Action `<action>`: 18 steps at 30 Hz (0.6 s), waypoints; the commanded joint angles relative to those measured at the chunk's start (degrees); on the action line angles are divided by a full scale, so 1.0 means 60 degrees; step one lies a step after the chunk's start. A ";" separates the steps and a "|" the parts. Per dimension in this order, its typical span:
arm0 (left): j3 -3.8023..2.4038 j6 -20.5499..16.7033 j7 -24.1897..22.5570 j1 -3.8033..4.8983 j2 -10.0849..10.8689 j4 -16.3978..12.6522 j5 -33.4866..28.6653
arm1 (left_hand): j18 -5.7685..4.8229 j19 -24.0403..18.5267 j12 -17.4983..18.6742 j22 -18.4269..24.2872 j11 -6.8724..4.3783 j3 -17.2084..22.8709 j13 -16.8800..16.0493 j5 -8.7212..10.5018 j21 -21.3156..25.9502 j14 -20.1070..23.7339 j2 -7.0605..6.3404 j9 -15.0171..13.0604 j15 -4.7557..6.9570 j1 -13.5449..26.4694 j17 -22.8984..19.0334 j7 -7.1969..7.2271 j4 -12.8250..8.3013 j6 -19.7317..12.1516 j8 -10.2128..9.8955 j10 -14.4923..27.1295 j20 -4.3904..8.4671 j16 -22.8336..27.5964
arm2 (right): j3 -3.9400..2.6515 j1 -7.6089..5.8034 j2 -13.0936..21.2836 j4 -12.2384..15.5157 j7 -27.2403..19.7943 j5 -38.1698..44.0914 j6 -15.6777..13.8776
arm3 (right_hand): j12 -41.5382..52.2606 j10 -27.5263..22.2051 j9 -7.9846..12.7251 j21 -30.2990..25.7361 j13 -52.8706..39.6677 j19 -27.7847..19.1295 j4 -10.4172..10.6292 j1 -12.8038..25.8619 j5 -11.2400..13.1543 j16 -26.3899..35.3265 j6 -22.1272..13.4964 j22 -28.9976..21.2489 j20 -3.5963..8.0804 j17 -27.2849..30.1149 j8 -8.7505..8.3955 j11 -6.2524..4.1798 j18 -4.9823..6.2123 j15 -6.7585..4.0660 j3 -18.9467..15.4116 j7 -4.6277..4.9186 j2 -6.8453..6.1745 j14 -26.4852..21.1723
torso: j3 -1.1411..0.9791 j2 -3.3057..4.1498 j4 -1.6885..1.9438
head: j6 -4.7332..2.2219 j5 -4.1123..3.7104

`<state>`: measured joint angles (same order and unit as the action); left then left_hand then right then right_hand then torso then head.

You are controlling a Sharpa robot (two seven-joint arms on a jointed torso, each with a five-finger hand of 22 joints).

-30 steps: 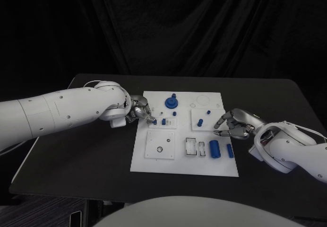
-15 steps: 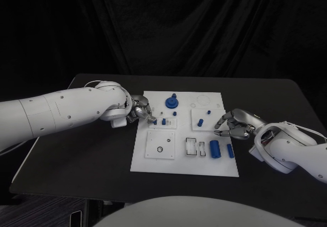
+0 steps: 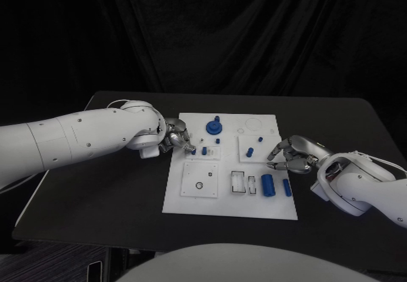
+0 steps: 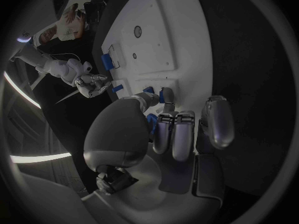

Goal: Assemble the parts on the task board

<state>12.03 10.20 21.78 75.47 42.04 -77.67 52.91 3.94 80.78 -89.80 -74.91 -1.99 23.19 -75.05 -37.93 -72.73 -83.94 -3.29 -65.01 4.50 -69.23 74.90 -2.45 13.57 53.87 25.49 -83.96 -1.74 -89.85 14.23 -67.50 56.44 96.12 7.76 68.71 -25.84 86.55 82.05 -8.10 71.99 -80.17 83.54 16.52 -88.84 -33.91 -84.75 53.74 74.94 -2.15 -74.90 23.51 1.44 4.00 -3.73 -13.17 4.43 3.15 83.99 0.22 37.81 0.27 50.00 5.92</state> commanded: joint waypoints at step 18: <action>0.0007 0.0079 0.0007 -0.0021 0.0104 -0.0147 -0.0042 | 0.0028 -0.0053 -0.0034 -0.1607 -0.0074 0.0387 -0.2491 0.0066 0.0059 -0.1009 -0.0010 0.0069 0.0071 0.0072 0.2516 0.0204 -0.0266 0.0506 -0.0080 -0.1007 0.0015 -0.0026 | -0.0003 0.0024 0.0018 0.0021 0.0194 0.0058 0.0017 | -0.0093 0.0355 0.0012 -0.0042 0.0185 -0.0002 -0.0012 -0.0304 -0.0062 0.0016 0.0034 0.1571 -0.0004 -0.0964 0.0050 -0.0300 0.0019 -0.0065 0.0061 -0.0035 0.0386 0.0693 | 0.0002 -0.0032 -0.0004 | -0.0001 -0.0005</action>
<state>12.09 10.38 21.89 75.44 42.63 -78.41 52.90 3.94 80.78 -89.80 -74.90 -1.99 23.37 -75.05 -37.42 -72.73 -83.94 -3.30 -64.65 4.49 -69.23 74.90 -2.54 13.73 55.21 25.28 -83.96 -1.74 -89.85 14.23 -67.50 56.50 96.16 7.93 68.72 -25.80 86.55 82.05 -8.10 71.99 -80.17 83.54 16.52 -88.84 -33.91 -84.75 53.74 74.93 -2.15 -74.90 23.51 1.44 4.00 -3.68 -13.18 4.43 3.15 83.97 0.22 37.68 0.24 50.00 5.84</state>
